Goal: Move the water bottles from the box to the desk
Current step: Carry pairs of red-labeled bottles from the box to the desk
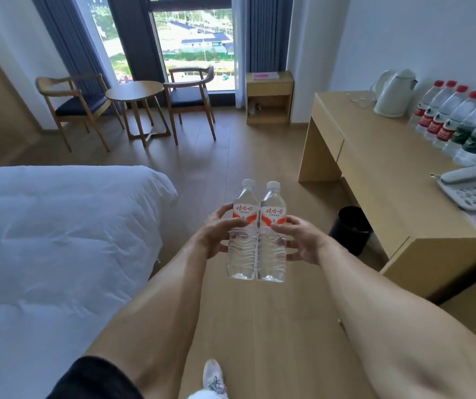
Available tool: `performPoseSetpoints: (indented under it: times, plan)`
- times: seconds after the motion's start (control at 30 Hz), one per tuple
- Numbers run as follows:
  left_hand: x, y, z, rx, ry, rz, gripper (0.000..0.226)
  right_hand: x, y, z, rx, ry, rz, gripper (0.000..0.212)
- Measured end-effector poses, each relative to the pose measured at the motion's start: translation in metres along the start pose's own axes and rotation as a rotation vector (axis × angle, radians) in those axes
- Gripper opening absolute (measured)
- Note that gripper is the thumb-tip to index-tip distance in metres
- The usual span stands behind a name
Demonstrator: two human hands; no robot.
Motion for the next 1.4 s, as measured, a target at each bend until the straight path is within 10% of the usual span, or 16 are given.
performPoseSetpoints:
  times: [0.7, 1.23, 1.4]
  plan:
    - [0.077, -0.144, 0.323, -0.026, 0.406, 0.109, 0.064, -0.088, 0.152, 0.214, -0.036, -0.414, 0.17, 0.049]
    - [0.141, -0.206, 0.494, -0.024, 0.411, 0.164, 0.064, -0.165, 0.232, 0.363, -0.088, -0.384, 0.24, 0.07]
    - [0.193, -0.25, 0.573, -0.028, 0.362, 0.192, 0.062, -0.222, 0.286, 0.434, -0.09, -0.379, 0.267, 0.049]
Point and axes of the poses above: each hand's wrist, its own z-axis towards the middle knuckle, its own x-axis out of the palm, y = z × x, the point moved 3 cm from there along z, towards the middle knuckle, and after that the axes turned 6 degrees about -y, right-handed, at the moved point
